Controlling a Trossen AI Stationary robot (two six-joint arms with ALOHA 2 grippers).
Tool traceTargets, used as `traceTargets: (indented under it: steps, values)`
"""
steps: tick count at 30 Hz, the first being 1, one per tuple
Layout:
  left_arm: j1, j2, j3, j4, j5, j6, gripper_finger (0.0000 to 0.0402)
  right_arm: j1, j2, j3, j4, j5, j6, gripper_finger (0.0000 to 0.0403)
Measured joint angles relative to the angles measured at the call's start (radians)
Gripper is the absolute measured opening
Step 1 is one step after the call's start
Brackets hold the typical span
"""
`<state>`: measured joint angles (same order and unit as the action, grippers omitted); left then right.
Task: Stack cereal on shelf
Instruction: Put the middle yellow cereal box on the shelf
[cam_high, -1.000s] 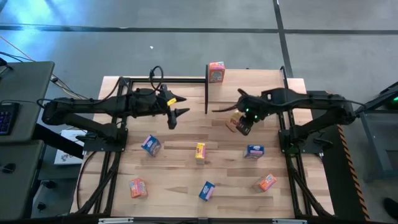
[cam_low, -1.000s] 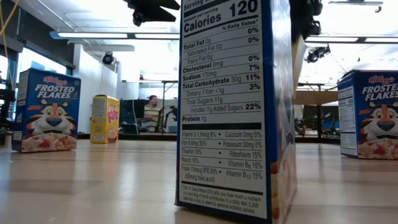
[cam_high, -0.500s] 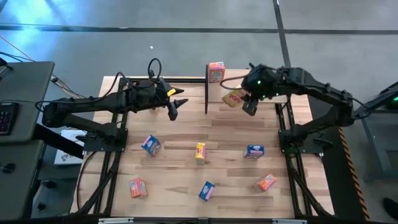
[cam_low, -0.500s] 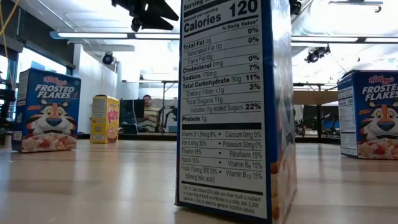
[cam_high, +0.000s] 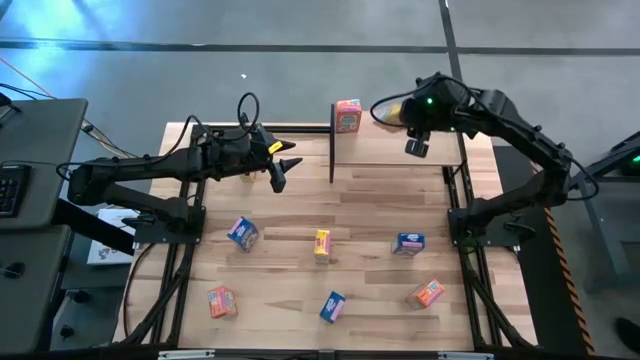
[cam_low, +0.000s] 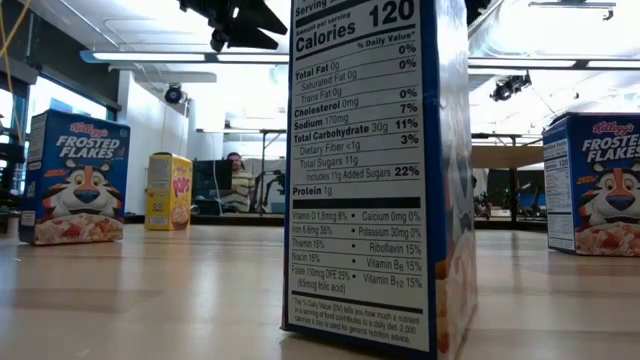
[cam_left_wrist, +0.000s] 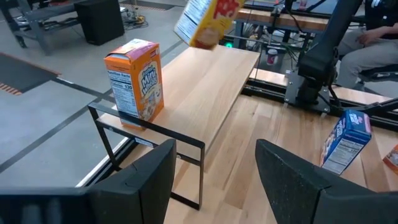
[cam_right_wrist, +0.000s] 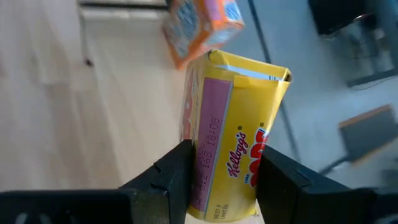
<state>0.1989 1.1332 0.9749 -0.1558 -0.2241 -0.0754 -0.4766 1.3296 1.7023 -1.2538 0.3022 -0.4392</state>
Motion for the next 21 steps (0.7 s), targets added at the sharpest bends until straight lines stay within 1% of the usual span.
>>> traceTargets:
  steps: [6,10,14,21]
  values:
    - [0.0,0.0,0.0,0.0,0.0,0.0,0.0211,-0.052,0.016,0.0,0.032,0.016,-0.192,0.014]
    - [0.0,0.0,0.0,-0.001,0.0,0.0,0.0211,-0.072,0.049,0.0,0.049,0.016,-0.274,0.014]
    - [0.0,0.0,0.0,-0.002,0.0,0.0,0.0211,-0.091,0.099,0.0,0.038,0.03,-0.314,0.014]
    - [0.0,0.0,0.0,-0.002,0.0,0.0,0.0211,-0.127,0.164,0.0,-0.038,0.042,-0.347,0.014]
